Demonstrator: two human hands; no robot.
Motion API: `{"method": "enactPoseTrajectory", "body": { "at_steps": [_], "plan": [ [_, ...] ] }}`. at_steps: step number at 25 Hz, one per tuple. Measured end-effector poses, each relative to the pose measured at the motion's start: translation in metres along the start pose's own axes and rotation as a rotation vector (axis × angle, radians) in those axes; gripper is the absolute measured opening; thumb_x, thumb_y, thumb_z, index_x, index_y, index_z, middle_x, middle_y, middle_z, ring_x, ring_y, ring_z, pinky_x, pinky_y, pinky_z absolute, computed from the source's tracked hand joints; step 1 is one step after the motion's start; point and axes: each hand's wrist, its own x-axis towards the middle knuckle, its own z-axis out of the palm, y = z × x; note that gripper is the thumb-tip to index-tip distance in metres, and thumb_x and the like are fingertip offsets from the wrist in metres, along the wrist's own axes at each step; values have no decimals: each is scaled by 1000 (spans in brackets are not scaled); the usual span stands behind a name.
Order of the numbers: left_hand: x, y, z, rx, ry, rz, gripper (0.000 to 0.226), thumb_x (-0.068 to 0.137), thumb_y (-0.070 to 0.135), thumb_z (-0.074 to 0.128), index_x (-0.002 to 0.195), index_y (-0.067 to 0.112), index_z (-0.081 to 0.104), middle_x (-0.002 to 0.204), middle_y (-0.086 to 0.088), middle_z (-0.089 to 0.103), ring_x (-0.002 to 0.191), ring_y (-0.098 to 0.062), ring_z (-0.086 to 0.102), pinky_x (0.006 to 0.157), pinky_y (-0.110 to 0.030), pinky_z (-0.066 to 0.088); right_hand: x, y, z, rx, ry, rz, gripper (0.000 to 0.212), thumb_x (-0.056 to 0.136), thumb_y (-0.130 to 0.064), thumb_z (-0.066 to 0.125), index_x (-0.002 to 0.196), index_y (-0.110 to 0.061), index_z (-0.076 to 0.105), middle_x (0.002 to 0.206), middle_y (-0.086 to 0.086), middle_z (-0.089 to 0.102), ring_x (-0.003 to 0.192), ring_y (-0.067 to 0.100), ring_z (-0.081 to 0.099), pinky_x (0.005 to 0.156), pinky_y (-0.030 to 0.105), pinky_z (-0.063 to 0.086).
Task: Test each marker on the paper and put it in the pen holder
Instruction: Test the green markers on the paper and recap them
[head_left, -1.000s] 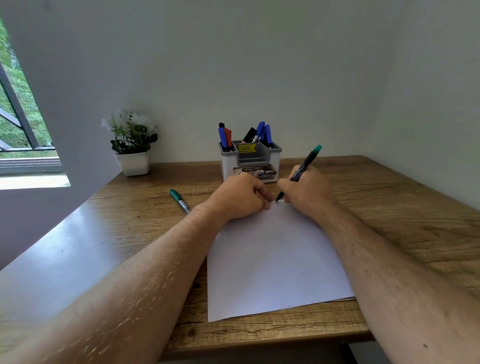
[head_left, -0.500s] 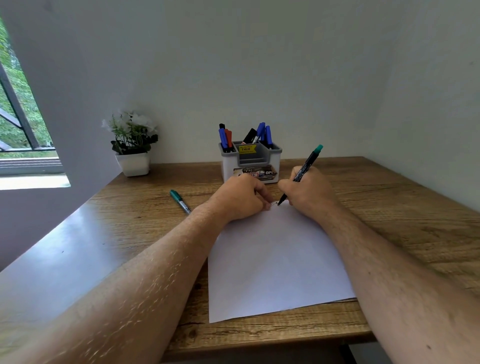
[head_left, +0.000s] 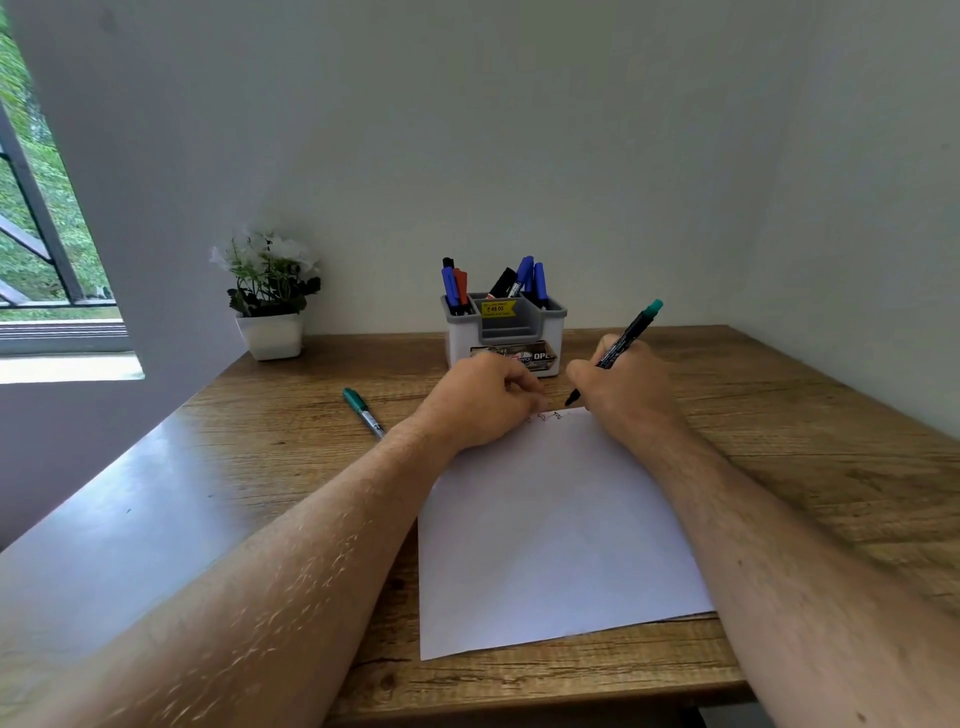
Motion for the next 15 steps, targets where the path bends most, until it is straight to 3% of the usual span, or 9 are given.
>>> {"method": "enactPoseTrajectory", "body": {
  "at_steps": [3,7,9,11,15],
  "plan": [
    [0,0,-6,-254,134,-54,29,100,39,48,109,25,71,98,8,69,91,-8,62,72,-23,48,-1,-3,-2,55,-24,-82,20,83,-18,64,68,-17,52,57,-2,53,52,10,46,49,24,34],
    [1,0,-15,-711,182,-167,38,90,23,39,115,25,68,112,-3,66,103,-20,64,90,-40,54,0,-2,0,264,-122,-91,16,86,-12,62,75,-21,55,55,-2,53,45,10,43,44,22,33],
    [1,1,-19,-793,171,-196,45,91,7,35,126,18,62,106,-2,62,86,-13,61,72,-24,55,1,-2,0,413,-172,-44,19,88,-6,63,78,-19,54,51,-1,50,39,12,40,39,21,31],
    [0,4,-22,-816,172,-213,49,94,-2,32,133,16,55,101,-3,60,69,-10,54,54,-19,46,0,-5,-2,493,-206,-31,20,89,0,64,80,-17,56,50,3,51,39,16,42,37,22,33],
    [4,3,-22,-1020,200,-266,36,102,-2,38,131,13,54,102,-3,58,74,-13,57,71,-29,55,-3,-9,-6,716,-268,16,13,90,-14,59,83,-16,70,74,13,69,49,19,54,42,23,40]
  ]
}}
